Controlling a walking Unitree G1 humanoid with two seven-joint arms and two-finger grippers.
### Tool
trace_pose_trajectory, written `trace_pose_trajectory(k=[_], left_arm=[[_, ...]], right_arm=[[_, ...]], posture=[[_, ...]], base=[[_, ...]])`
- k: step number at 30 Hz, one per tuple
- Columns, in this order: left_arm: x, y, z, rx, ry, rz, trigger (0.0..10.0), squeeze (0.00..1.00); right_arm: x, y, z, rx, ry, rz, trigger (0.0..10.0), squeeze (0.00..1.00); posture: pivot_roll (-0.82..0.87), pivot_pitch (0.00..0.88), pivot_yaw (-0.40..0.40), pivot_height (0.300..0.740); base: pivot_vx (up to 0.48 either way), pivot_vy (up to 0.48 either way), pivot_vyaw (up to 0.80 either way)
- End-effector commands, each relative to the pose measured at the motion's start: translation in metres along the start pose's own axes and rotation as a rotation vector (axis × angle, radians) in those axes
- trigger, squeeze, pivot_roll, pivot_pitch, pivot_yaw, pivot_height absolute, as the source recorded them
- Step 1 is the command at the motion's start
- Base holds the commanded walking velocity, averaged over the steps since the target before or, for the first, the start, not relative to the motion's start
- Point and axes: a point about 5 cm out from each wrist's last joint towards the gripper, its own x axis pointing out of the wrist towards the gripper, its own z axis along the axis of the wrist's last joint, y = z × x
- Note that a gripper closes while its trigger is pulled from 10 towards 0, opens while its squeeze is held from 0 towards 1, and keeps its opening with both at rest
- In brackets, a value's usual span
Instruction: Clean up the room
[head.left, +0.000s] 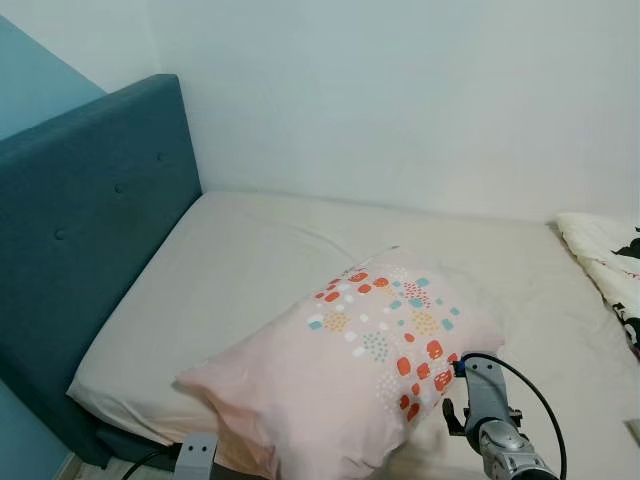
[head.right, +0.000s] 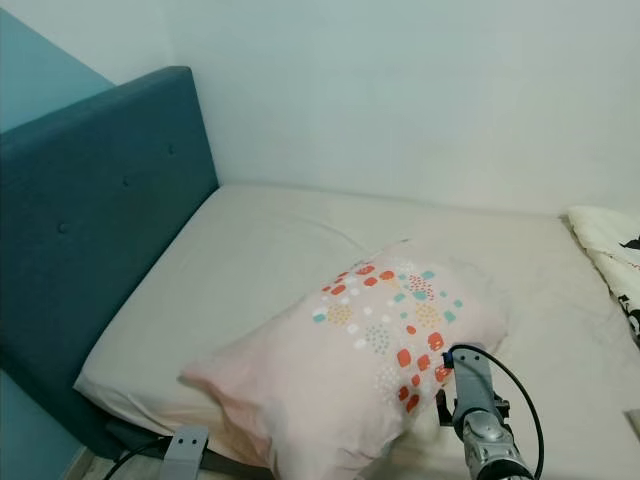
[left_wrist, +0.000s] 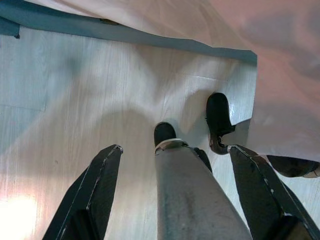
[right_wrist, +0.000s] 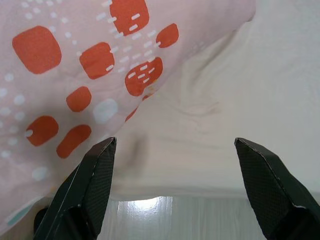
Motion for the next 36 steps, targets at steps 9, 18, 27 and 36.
trace_pose_trajectory(k=[9, 18, 27, 36], left_arm=[[0.000, 0.002, 0.001, -0.004, -0.003, 0.006, 10.0, 0.00], [0.000, 0.003, 0.000, 0.004, -0.006, 0.011, 10.0, 0.00], [-0.001, 0.008, 0.006, 0.095, -0.066, 0.106, 10.0, 0.00], [-0.006, 0.042, 0.021, 0.199, -0.158, 0.288, 10.0, 0.00]], right_arm=[[0.003, -0.002, 0.020, 0.044, -0.068, -0.002, 10.0, 0.00], [0.003, 0.017, 0.033, 0.191, -0.108, 0.147, 10.0, 0.00], [0.002, 0.023, 0.014, 0.439, 0.001, 0.197, 10.0, 0.00], [-0.002, 0.007, -0.013, 0.631, 0.056, 0.131, 10.0, 0.00]], posture=[[0.02, 0.000, -0.050, 0.740], [0.02, 0.000, -0.049, 0.740], [0.02, 0.000, -0.057, 0.711], [0.02, 0.007, -0.054, 0.686]], base=[[0.000, -0.273, 0.00], [0.000, 0.000, 0.00], [0.000, 0.000, 0.00], [0.000, 0.000, 0.00]])
